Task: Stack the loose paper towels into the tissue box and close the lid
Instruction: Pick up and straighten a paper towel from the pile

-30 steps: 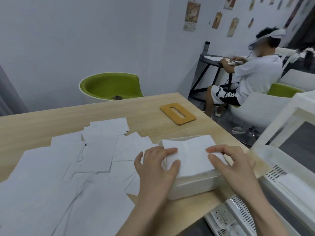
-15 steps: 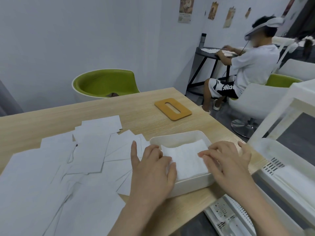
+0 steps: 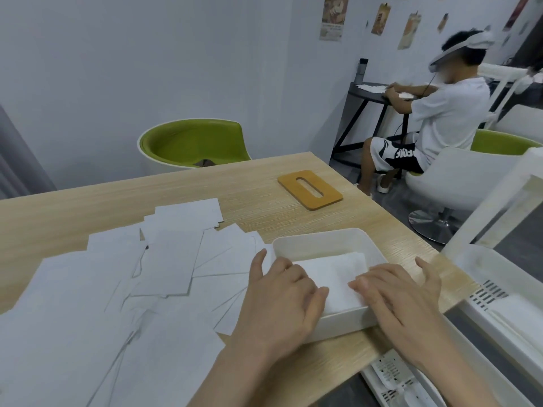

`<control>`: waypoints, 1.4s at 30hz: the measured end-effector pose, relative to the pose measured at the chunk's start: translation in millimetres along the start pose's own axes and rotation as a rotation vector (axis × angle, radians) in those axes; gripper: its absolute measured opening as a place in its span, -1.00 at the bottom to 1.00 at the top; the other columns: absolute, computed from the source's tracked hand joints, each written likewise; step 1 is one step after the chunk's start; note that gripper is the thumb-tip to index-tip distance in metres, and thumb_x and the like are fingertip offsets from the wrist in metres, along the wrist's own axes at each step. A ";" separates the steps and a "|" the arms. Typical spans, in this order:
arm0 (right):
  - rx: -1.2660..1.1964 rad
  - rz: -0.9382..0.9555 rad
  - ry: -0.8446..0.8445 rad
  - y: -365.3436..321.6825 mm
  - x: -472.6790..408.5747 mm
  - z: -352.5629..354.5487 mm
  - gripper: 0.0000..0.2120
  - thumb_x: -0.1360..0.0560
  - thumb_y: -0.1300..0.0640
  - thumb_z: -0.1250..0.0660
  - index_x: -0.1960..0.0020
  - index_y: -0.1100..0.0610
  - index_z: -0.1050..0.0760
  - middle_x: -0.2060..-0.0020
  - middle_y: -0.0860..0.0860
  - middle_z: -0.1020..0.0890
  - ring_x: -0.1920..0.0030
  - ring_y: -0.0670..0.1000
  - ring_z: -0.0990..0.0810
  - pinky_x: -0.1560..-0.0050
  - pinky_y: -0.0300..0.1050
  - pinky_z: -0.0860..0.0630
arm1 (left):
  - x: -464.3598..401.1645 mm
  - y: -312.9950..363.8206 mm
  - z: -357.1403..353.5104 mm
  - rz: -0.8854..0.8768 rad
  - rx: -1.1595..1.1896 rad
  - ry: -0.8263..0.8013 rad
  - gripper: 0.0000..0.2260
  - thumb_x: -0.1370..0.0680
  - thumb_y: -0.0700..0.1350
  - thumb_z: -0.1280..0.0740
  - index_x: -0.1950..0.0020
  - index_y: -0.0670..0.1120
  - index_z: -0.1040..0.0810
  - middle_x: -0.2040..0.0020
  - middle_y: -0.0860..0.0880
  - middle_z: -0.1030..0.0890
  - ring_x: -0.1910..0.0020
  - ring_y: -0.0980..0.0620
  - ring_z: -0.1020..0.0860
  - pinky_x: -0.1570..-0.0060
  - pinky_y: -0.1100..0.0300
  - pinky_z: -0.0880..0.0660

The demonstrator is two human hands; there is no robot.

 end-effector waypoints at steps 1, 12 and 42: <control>-0.013 -0.005 -0.008 -0.9 -0.6 1.2 -0.47 -0.57 -0.20 0.13 0.12 -0.14 -0.61 0.15 -0.34 -0.57 -0.09 -0.22 -0.49 -0.40 -0.05 0.13 | -0.1 1.1 1.6 -0.012 0.029 0.000 -0.31 -0.50 0.24 0.30 -0.11 0.09 -0.61 -0.13 0.20 -0.55 -0.28 0.19 -0.32 -0.45 0.04 0.28; -0.268 0.222 0.274 -106.1 15.6 22.3 -0.74 -0.49 -0.01 -0.18 0.07 0.01 -0.64 -0.06 -0.06 -0.60 -0.21 -0.05 -0.47 -0.23 0.01 -0.25 | 81.5 -61.3 4.4 0.131 0.068 0.170 -0.57 -0.47 0.20 -0.19 -0.25 0.07 -0.56 -0.37 -0.02 -0.49 -0.41 0.03 -0.36 -0.36 -0.10 -0.33; 0.025 0.104 -0.227 -232.7 -15.5 -137.8 -0.58 -0.59 -0.17 0.03 -0.34 -0.06 -0.35 -0.18 -0.06 -0.36 -0.21 -0.01 -0.29 -0.11 -0.10 -0.26 | 186.9 -177.9 30.7 0.155 0.098 0.026 -0.67 -0.42 0.08 -0.19 -0.15 0.13 -0.54 -0.37 0.16 -0.39 -0.43 0.29 -0.20 -0.50 0.10 0.08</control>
Point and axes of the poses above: each hand's wrist, its own x-axis away from the middle knuckle, its own z-axis out of the back of the hand, y = z × x, the point moved 6 cm from there along -x, towards the middle knuckle
